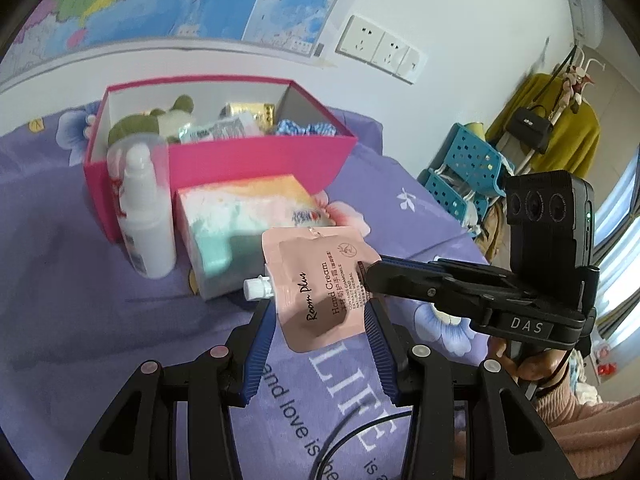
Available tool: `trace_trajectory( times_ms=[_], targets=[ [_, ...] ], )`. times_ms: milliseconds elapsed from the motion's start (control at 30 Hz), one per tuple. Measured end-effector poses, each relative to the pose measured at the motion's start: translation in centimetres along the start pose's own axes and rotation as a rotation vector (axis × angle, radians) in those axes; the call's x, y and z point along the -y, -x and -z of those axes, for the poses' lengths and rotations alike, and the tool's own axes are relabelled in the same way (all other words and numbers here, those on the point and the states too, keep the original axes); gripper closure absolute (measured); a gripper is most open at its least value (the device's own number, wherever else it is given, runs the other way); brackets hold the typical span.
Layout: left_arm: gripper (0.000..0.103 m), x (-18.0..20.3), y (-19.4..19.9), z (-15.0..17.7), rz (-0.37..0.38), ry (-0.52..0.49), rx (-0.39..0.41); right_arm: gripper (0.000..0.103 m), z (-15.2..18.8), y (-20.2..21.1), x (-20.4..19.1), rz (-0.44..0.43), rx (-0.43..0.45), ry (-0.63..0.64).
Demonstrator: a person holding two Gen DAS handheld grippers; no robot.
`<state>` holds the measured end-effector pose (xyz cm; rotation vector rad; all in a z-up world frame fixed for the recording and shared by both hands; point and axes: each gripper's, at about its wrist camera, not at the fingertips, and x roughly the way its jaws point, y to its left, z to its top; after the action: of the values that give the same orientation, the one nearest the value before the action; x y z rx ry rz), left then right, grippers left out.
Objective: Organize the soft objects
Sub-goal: 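Lift the Hand Cream pouch and carry it toward the pink box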
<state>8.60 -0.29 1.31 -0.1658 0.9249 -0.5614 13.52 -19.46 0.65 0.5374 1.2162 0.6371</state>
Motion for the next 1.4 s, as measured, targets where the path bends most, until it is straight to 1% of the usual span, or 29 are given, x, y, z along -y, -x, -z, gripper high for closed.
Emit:
trace_trajectory(
  times_ms=[367, 700, 900, 1400],
  targets=[
    [0.057, 0.4, 0.2, -2.6, -0.011, -0.030, 0.037, 0.089, -2.1, 0.6, -0.1, 0.015, 0.050, 0.029],
    [0.057, 0.9, -0.4, -3.7, -0.009, -0.041, 0.038, 0.089, -3.8, 1.1, 0.1, 0.013, 0.089, 0.035],
    [0.057, 0.7, -0.6, -4.4, -0.008, -0.043, 0.044, 0.089, -4.3, 1.1, 0.2, 0.013, 0.096, 0.033],
    [0.057, 0.2, -1.0, -7.0, -0.035, -0.049, 0.063, 0.089, -6.2, 0.9, 0.6, 0.008, 0.122, 0.044]
  ],
)
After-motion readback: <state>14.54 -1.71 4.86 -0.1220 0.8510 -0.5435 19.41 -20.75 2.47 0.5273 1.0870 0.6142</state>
